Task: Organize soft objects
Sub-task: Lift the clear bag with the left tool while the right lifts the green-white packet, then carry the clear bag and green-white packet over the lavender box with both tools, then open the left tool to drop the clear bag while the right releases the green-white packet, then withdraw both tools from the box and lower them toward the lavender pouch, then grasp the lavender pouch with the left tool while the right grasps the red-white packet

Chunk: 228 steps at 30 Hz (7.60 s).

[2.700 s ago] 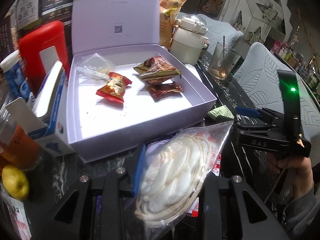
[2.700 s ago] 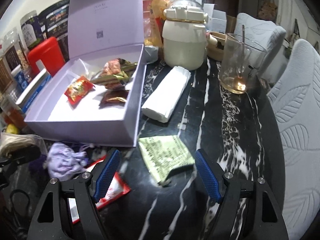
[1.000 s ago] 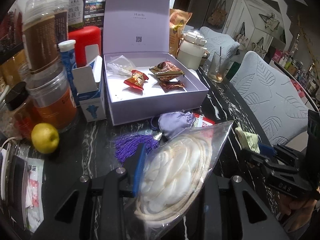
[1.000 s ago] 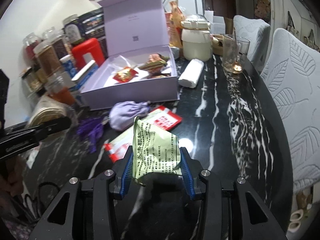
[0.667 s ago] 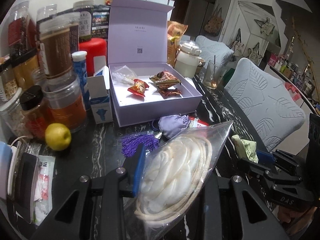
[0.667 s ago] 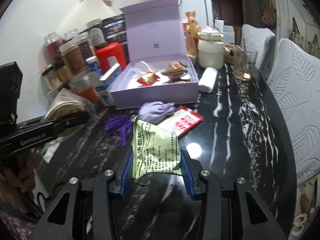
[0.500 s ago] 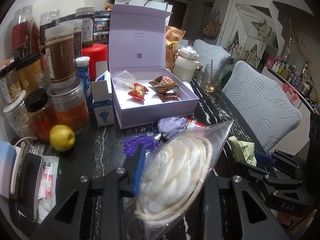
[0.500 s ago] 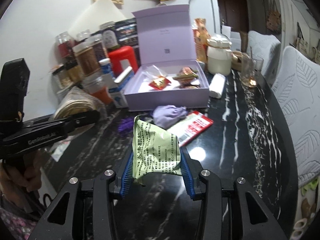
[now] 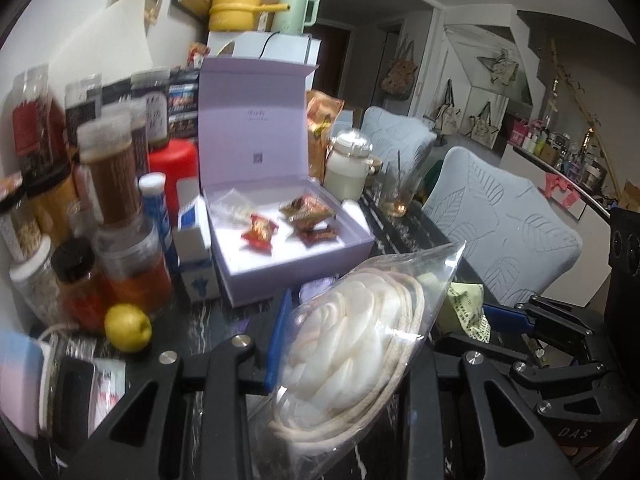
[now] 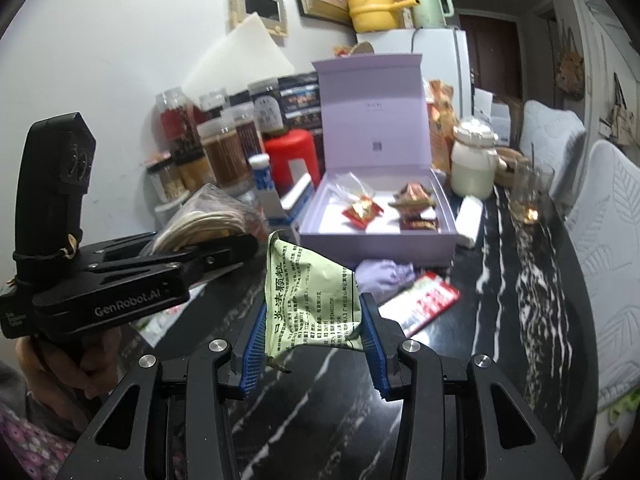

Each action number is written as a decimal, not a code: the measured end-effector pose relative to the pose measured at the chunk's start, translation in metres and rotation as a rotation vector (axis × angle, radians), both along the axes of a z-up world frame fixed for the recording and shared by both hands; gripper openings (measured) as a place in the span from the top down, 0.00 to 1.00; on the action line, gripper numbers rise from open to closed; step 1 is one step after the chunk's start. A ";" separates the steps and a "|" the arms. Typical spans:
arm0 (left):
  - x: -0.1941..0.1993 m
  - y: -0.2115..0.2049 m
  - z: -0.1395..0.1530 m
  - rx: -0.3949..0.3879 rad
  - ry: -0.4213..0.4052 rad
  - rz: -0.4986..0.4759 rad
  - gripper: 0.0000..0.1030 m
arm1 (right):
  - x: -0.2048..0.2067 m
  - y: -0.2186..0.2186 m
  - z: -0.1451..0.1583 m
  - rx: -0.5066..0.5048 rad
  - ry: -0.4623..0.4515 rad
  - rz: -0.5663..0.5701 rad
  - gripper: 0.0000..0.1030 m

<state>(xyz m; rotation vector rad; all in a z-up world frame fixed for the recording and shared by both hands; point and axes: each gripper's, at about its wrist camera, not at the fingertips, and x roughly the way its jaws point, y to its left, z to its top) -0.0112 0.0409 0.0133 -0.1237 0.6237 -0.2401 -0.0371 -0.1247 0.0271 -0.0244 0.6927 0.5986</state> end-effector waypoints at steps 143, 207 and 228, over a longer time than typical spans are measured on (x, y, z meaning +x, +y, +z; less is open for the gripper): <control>0.271 -0.001 0.020 0.180 0.055 0.226 0.24 | 0.296 0.003 0.015 -0.062 0.033 -0.133 0.52; 0.049 0.021 -0.013 0.100 0.103 0.134 0.24 | 0.065 0.005 -0.008 -0.134 0.004 -0.293 0.33; 0.061 0.032 -0.080 0.055 0.214 0.142 0.24 | 0.108 0.015 -0.118 -0.211 0.298 -0.342 0.16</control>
